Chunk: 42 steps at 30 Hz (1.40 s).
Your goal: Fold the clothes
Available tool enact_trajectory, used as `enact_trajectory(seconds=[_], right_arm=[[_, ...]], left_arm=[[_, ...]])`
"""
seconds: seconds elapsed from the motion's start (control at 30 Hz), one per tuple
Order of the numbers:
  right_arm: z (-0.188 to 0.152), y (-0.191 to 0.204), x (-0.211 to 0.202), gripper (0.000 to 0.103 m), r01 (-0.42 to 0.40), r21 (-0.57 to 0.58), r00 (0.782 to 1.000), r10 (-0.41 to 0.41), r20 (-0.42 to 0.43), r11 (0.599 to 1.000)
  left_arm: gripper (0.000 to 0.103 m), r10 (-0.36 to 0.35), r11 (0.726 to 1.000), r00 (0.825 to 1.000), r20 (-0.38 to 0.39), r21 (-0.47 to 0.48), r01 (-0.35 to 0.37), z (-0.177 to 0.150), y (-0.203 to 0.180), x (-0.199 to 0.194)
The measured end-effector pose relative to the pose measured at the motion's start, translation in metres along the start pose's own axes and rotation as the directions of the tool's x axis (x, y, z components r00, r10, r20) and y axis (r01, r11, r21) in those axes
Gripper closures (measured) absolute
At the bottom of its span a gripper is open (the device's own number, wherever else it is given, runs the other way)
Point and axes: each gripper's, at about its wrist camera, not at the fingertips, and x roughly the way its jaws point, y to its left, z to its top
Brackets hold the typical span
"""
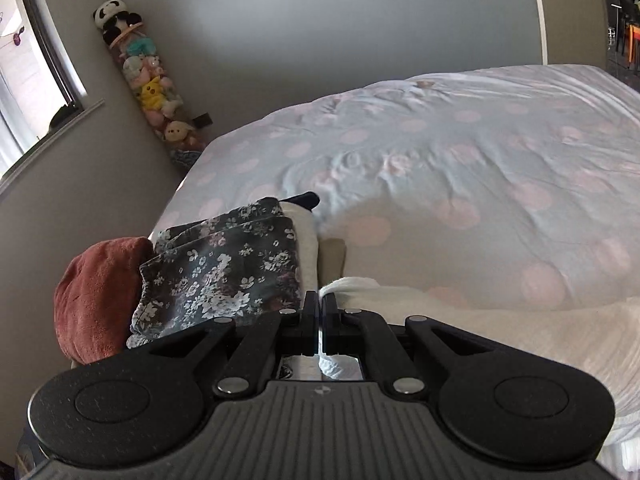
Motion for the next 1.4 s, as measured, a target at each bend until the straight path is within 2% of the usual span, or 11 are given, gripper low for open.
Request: enact_trajectory(seconds=[0.13,0.3,0.37,0.53,0.67,0.83,0.9,1.03,1.13,1.27,1.4], right_arm=[[-0.006,0.023,0.029,0.098,-0.012,-0.054,0.999,0.009,-0.044,0.998],[-0.02,0.026,0.029,0.098,-0.046,-0.061,0.988,0.037,-0.147,0.997],[-0.031,0.027,0.022,0.099,-0.089,-0.044,0.974,0.077,-0.215,0.995],[-0.079,0.048,-0.001,0.099,-0.202,-0.065,0.908,0.162,-0.387,0.977],[-0.107,0.065,-0.005,0.098,-0.236,-0.097,0.867,0.164,-0.471,0.967],[-0.097,0.064,-0.01,0.085,-0.246,-0.122,0.861,0.159,-0.484,0.961],[-0.081,0.057,-0.01,0.075,-0.232,-0.133,0.874,0.147,-0.463,0.964],[-0.042,0.037,0.012,0.067,-0.158,-0.142,0.908,0.087,-0.409,0.977],[-0.017,0.019,0.056,0.053,-0.096,-0.074,0.912,0.058,-0.405,0.993],[0.006,-0.005,0.126,0.049,-0.015,0.05,0.903,0.035,-0.429,0.999],[0.01,-0.018,0.187,0.049,0.058,0.167,0.875,0.03,-0.483,0.984]], left_arm=[[0.103,-0.047,0.999,0.997,-0.056,-0.011,0.046,-0.021,0.002,0.014],[0.103,-0.079,0.997,0.993,-0.087,-0.006,0.078,-0.048,0.008,0.016],[0.103,-0.08,0.996,0.991,-0.109,0.02,0.083,-0.058,0.011,0.017],[0.103,-0.062,0.991,0.978,-0.199,0.101,0.083,-0.083,0.015,0.029],[0.103,-0.056,0.985,0.965,-0.254,0.142,0.094,-0.098,0.019,0.039],[0.103,-0.044,0.982,0.955,-0.294,0.164,0.096,-0.113,0.03,0.051],[0.103,-0.048,0.982,0.95,-0.308,0.16,0.101,-0.117,0.033,0.057],[0.103,-0.058,0.981,0.943,-0.329,0.158,0.115,-0.121,0.033,0.07],[0.103,-0.068,0.98,0.938,-0.341,0.151,0.127,-0.122,0.031,0.077],[0.103,-0.086,0.979,0.93,-0.356,0.143,0.145,-0.123,0.03,0.086],[0.102,-0.117,0.977,0.922,-0.37,0.124,0.173,-0.125,0.028,0.092]])
